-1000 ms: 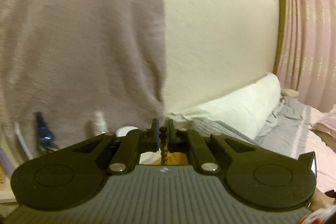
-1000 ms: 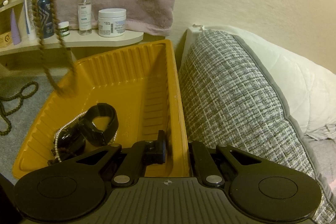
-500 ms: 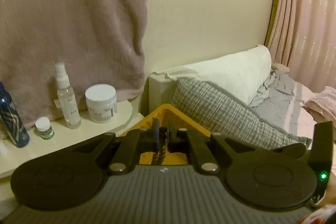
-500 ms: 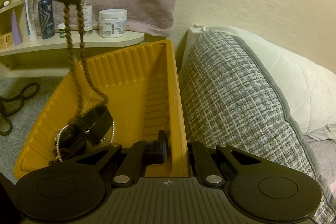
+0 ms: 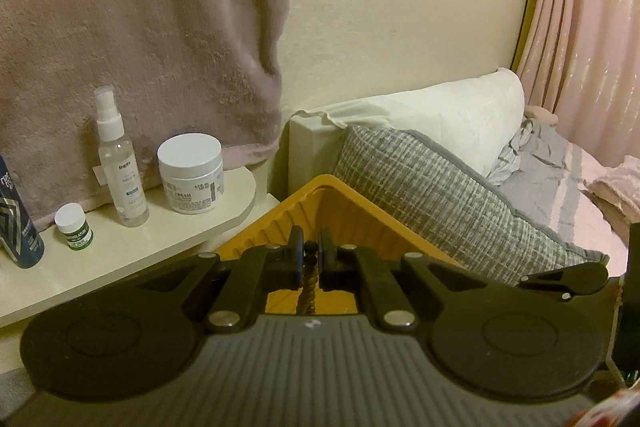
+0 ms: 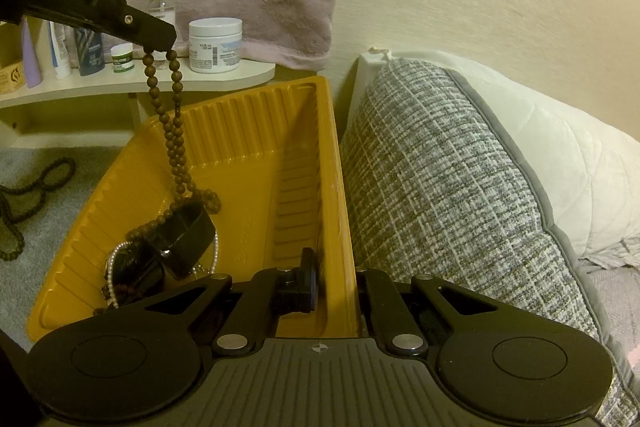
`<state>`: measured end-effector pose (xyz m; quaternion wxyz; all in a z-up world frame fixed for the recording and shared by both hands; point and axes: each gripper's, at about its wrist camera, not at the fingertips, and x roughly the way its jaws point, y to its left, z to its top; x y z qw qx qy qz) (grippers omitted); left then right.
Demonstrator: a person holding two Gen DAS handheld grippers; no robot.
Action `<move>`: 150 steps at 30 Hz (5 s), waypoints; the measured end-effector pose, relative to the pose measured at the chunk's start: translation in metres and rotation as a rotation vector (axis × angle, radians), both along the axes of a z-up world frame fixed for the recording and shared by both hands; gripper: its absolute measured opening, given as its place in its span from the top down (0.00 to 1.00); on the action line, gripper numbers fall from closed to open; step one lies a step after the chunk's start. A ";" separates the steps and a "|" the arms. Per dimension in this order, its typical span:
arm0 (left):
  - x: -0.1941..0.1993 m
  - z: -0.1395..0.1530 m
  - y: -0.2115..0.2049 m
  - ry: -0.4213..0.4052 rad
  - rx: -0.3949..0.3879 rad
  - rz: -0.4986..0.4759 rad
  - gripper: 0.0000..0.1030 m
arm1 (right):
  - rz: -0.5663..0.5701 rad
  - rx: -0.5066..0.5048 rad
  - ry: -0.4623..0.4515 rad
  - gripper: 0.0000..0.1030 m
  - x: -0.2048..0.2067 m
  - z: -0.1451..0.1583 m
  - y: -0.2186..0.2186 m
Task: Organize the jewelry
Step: 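Carry the brown wooden bead necklace over the orange tray and open the left gripper, then move the open left gripper back to the dark green bead necklace, then close the left gripper on the dark green bead necklace and lift it, then carry the dark green necklace over the orange tray and open the left gripper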
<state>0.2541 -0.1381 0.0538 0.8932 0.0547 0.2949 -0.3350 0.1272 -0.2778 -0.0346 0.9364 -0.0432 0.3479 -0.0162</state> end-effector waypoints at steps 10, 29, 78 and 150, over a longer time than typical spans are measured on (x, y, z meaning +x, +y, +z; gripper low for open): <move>0.000 0.001 0.025 -0.003 -0.026 0.076 0.80 | 0.000 0.002 -0.002 0.95 0.001 0.000 -0.001; -0.049 -0.025 0.127 -0.004 0.018 0.375 0.73 | -0.004 0.003 0.000 0.95 -0.003 -0.002 -0.004; -0.128 -0.150 0.171 -0.192 0.788 0.203 0.72 | -0.006 -0.002 0.018 0.94 0.000 -0.008 -0.009; -0.084 0.175 0.140 -0.840 0.486 0.066 0.94 | 0.002 -0.003 -0.005 0.94 0.003 -0.003 -0.004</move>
